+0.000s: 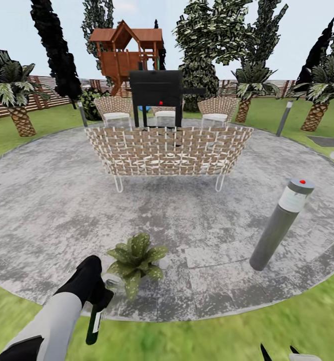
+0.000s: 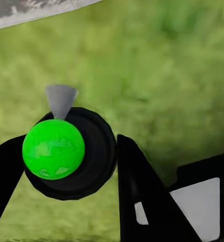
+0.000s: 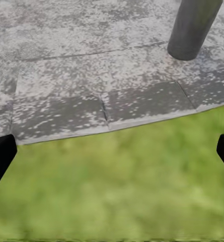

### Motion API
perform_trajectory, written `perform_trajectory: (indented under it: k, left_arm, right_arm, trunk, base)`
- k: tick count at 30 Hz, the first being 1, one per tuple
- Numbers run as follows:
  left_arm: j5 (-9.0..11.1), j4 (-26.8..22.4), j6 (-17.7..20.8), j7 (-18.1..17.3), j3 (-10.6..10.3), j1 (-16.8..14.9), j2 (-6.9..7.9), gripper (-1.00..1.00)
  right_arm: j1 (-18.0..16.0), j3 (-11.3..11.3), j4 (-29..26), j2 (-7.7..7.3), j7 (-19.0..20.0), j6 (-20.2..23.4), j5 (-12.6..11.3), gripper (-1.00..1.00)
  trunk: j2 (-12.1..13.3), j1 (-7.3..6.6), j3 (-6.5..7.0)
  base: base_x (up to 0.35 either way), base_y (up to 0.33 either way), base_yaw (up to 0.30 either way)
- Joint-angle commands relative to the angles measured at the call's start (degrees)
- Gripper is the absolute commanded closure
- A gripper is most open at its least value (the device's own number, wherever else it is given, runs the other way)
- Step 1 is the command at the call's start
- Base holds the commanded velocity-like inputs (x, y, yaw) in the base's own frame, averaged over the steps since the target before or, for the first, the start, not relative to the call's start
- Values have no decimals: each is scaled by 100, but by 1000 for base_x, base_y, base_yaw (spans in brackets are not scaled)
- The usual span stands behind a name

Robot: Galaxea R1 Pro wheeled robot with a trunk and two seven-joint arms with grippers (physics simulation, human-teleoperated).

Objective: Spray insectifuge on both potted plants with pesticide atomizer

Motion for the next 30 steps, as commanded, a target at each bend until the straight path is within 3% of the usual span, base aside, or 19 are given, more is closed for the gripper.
perform_trajectory:
  k: [1,3,8,9,10,11,12,13,14,16,18,21,25,30]
  left_arm:
    - [-47,7,15,-61,38,5,61,100]
    - [-39,73,-6,-72,40,50,179,100]
    - [-31,25,-109,-60,160,225,202,100]
    - [-27,30,-329,-55,232,233,201,100]
    - [216,109,-1484,-50,708,319,189,100]
    - [363,140,-2097,-39,926,463,187,100]
    - [446,138,-2747,-28,1074,666,196,100]
    - [499,121,-4123,-17,1288,1111,202,100]
    - [505,151,-4509,-16,1314,1195,198,100]
    - [518,172,-4831,-21,1318,1296,177,100]
    - [513,236,-5146,-24,1303,1346,142,100]
    - [511,483,-5376,-24,1302,1355,125,100]
    - [499,646,-5427,-24,1290,1360,101,100]
    - [446,679,-5353,-41,1273,1352,101,100]
  right_arm:
    - [-9,-48,-7,2,51,-22,23,-100]
    - [-9,-48,-7,2,50,-22,23,-100]
    - [-9,-48,-14,2,51,-22,19,-100]
    - [-9,-48,-12,2,51,-22,21,-100]
    - [-9,-48,4,2,51,-22,23,-100]
    - [-9,-45,92,2,51,-22,31,-100]
    - [-9,-8,269,-2,51,-22,185,-100]
    - [-9,323,542,-9,43,-22,1000,-100]
    - [-9,471,575,-4,48,-20,1179,-100]
    - [-10,879,601,3,62,-8,1276,-100]
    - [-53,1646,613,27,65,11,1299,-100]
    - [-238,2661,582,167,47,161,1298,-100]
    - [-748,3174,596,286,67,928,1298,-100]
    - [-979,3977,568,656,68,1152,1298,-100]
  trunk:
    - [-2,-3,-5]
    - [-2,-3,-5]
    - [-2,-3,-5]
    - [-2,-3,-5]
    - [-2,-3,-5]
    - [-2,-3,-5]
    - [-2,-3,-5]
    - [-2,-3,-5]
    - [-2,-3,-5]
    - [-2,-3,-5]
    - [-2,-3,-5]
    - [-2,-3,-5]
    - [-2,-3,-5]
    - [-2,-3,-5]
  base:
    - [-209,267,0]
    - [-210,265,0]
    - [-210,226,0]
    - [-178,172,0]
    - [-34,61,0]
    - [-14,25,0]
    - [-6,10,0]
    - [-1,1,0]
    - [0,0,0]
    - [0,0,0]
    - [0,0,0]
    - [0,0,0]
    - [0,0,0]
    - [0,0,0]
